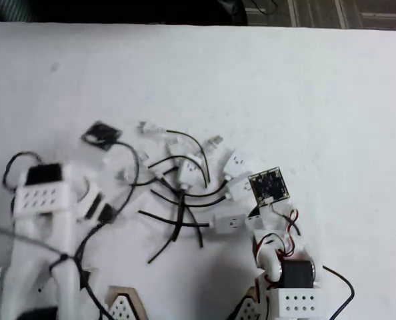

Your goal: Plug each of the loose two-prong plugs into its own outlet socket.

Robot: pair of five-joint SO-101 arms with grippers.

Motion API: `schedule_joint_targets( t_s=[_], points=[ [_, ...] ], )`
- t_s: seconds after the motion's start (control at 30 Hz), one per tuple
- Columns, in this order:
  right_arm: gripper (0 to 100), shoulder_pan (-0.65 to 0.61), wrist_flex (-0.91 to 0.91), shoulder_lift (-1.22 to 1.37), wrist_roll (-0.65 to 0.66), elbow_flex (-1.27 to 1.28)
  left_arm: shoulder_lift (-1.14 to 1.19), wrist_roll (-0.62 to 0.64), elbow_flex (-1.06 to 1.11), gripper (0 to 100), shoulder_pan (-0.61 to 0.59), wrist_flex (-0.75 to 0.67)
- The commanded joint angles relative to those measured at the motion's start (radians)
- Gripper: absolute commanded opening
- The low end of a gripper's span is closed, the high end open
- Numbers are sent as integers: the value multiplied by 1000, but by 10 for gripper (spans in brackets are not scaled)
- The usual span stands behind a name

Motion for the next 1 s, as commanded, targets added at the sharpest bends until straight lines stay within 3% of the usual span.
schedule_joint_targets(
  t_s=[0.0,0.17,0.47,0.57,0.83,0.97],
  points=[
    [18,2,-2,-10,15,0,-148,31,117,274,-87,-69],
    [18,-82,-10,-8,72,-104,-338,115,322,274,-119,-196],
    [17,-240,-7,42,74,-299,-644,152,445,274,-122,-184],
    [17,-323,-7,173,68,-368,-707,195,466,275,-124,-184],
    [18,-519,-16,711,-109,-683,-742,199,479,275,-177,-189],
    [18,-598,-107,929,-186,-781,-742,199,479,275,-196,-189]
  ],
)
